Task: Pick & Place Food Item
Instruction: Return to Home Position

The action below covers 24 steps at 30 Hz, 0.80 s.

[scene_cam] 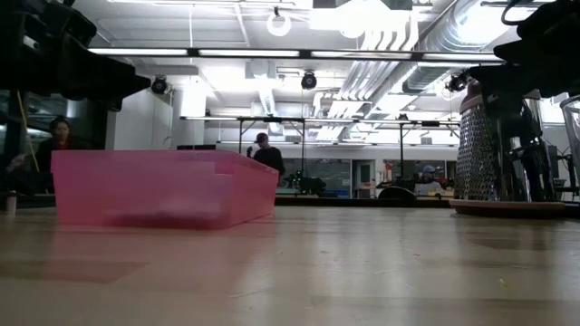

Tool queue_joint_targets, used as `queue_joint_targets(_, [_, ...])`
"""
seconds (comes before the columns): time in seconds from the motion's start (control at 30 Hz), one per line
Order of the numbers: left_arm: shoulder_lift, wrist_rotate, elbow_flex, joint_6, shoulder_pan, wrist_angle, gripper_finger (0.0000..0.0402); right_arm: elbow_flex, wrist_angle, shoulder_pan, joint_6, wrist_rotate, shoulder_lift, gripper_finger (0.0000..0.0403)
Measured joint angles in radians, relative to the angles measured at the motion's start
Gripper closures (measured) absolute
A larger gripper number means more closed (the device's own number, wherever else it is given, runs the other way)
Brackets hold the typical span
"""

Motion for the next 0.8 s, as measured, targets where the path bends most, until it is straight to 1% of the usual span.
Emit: queue_joint_targets(0.8, [0.0, 0.0, 0.0, -0.012, 0.0, 0.004, 0.0217, 0.0, 0.0, 0.0, 0.0, 0.0, 0.0, 0.0237])
